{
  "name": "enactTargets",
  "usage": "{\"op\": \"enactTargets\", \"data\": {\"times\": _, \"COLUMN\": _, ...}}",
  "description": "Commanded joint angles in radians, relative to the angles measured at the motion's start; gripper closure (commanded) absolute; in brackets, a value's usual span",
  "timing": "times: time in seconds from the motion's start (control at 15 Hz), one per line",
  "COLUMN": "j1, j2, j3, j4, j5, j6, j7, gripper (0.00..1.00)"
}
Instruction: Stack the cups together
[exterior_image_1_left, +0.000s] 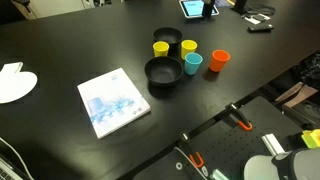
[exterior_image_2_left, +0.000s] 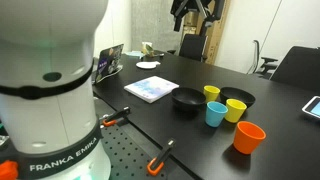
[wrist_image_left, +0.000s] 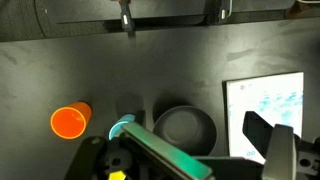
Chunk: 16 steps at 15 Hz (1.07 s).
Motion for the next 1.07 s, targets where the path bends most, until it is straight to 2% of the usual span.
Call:
{"op": "enactTargets", "data": {"times": 0.0, "j1": -0.001, "j2": 0.000, "j3": 0.000, "j4": 0.003, "j5": 0.000, "j6": -0.002, "j7": 0.000, "gripper": 0.00}}
{"op": "enactTargets", "data": {"times": 0.87, "j1": -0.001, "j2": -0.001, "j3": 0.000, "j4": 0.004, "j5": 0.000, "j6": -0.002, "j7": 0.000, "gripper": 0.00}}
{"op": "enactTargets", "data": {"times": 1.0, "j1": 0.003, "j2": 0.019, "j3": 0.011, "j4": -0.017, "j5": 0.007, "j6": 0.097, "j7": 0.017, "gripper": 0.00}}
